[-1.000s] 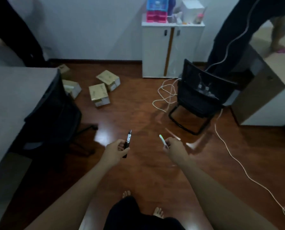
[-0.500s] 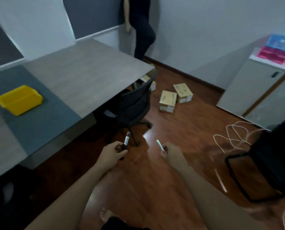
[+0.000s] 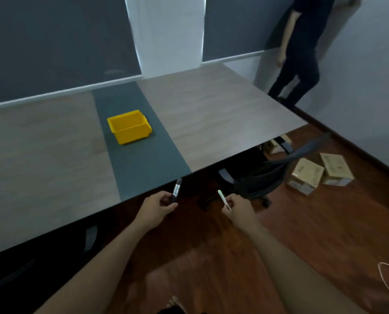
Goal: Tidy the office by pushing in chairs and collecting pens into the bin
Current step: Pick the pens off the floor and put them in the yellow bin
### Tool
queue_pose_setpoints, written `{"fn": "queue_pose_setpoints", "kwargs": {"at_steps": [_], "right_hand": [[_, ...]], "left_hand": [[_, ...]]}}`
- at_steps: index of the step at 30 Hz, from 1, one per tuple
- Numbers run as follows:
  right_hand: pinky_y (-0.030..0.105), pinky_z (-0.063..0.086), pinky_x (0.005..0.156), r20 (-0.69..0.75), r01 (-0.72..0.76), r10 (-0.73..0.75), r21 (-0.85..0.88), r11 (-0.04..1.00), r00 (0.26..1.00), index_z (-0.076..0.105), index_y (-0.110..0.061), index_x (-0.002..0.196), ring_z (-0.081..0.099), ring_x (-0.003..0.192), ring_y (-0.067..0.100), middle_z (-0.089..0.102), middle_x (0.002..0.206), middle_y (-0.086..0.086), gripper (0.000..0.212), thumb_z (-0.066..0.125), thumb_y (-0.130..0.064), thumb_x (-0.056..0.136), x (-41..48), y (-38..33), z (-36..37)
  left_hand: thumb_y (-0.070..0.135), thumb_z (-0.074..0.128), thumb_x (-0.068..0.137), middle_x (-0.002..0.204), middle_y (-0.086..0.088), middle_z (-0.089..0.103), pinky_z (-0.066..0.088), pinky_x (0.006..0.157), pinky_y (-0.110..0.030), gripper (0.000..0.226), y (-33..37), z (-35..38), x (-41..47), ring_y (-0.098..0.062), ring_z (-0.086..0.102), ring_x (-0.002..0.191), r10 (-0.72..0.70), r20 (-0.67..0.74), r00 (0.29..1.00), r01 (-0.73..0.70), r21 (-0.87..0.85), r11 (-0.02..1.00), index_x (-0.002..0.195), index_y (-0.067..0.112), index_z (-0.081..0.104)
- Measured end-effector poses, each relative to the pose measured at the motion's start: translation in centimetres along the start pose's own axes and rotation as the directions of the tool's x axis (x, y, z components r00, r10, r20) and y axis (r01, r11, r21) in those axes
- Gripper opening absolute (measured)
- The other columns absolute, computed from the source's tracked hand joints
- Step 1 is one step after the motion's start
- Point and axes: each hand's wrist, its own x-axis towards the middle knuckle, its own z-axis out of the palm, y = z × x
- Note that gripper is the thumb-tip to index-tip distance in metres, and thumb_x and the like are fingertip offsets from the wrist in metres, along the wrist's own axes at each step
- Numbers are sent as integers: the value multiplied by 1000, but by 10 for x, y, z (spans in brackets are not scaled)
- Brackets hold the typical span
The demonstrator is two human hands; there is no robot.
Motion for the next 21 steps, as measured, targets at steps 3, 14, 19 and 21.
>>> {"fn": "queue_pose_setpoints", "kwargs": {"at_steps": [3, 14, 19, 21], "right_hand": [[39, 54, 69, 25, 43, -43, 15, 999, 999, 65, -22, 97, 66, 82, 23, 67, 94, 3, 10, 72, -21, 91, 32, -33, 21], [42, 60, 73, 99, 128, -130, 29, 991, 987, 70, -19, 96, 70, 80, 23, 74, 88, 2, 10, 74, -20, 87, 159, -128, 67], [37, 52, 75, 115, 196, -197, 23, 980, 974, 74, -14, 101, 70, 88, 29, 77, 95, 9, 17, 77, -17, 85, 241, -165, 87], [36, 49, 72, 126, 206, -208, 24, 978, 970, 74, -14, 98, 70, 87, 30, 77, 93, 9, 14, 76, -17, 85, 276, -178, 92]], "left_hand": [[38, 84, 89, 93, 8, 79, 65, 83, -47, 19, -26, -33, 18, -14, 77, 82, -43, -36, 998, 42, -20, 999, 105, 37, 74], [36, 83, 91, 103, 8, 72, 58, 83, -37, 21, -63, -111, 88, -21, 71, 85, -120, -181, 976, 121, -3, 993, 110, 32, 76], [35, 83, 90, 98, -2, 72, 64, 85, -49, 22, -83, -145, 150, -26, 74, 85, -166, -221, 961, 157, -56, 986, 111, 30, 79], [30, 82, 91, 97, -5, 71, 65, 83, -50, 19, -87, -158, 177, -28, 75, 81, -177, -237, 955, 164, -71, 984, 109, 26, 79]]}}
